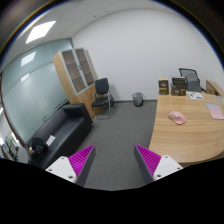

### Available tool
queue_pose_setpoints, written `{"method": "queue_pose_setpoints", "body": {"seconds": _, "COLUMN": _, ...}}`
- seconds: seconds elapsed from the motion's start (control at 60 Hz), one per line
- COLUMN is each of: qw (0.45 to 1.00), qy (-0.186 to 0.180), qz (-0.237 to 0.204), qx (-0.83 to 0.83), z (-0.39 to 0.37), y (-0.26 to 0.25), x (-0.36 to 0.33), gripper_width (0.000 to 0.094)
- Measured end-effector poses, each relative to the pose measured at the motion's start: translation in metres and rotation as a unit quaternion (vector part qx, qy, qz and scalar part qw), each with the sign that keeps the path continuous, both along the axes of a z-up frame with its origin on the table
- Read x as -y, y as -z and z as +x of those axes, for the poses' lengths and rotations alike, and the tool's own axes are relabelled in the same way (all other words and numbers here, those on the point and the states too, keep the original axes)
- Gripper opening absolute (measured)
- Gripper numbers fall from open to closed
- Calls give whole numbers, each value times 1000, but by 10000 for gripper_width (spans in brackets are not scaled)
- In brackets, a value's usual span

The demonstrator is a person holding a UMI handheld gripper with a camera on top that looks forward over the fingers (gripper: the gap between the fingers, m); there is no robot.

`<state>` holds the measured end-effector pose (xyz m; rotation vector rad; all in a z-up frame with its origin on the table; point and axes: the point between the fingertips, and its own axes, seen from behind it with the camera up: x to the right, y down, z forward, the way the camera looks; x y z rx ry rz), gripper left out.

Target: Arrange mouse

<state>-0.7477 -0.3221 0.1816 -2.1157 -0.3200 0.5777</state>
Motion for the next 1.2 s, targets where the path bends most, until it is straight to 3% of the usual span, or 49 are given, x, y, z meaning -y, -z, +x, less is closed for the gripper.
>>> {"method": "queue_pose_setpoints", "body": {"seconds": 0.117, "qw": 1000, "qy": 5, "qz": 3, "qx": 16, "z": 23, "y": 4, "x": -5, "gripper_width": 813}}
{"method": "queue_pose_setpoints", "body": {"seconds": 0.15, "qw": 1000, "qy": 7, "qz": 3, "qx": 21, "z": -11, "y": 18, "x": -25, "gripper_width": 812}}
{"method": "queue_pose_setpoints", "body": {"seconds": 0.25, "qw": 999, "qy": 26, "qz": 8, "qx": 47, "z": 1, "y": 35, "x": -54, "gripper_width": 811}}
{"method": "queue_pose_setpoints", "body": {"seconds": 0.65, "qw": 985, "qy": 138, "qz": 1, "qx": 106, "z": 173, "y": 108, "x": -198, "gripper_width": 811}}
{"method": "queue_pose_setpoints", "body": {"seconds": 0.933, "qw": 986, "qy": 98, "qz": 15, "qx": 135, "z": 228, "y": 152, "x": -327, "gripper_width": 809}}
{"method": "queue_pose_setpoints", "body": {"seconds": 1.2, "qw": 989, "qy": 72, "qz": 6, "qx": 126, "z": 225, "y": 180, "x": -387, "gripper_width": 805}}
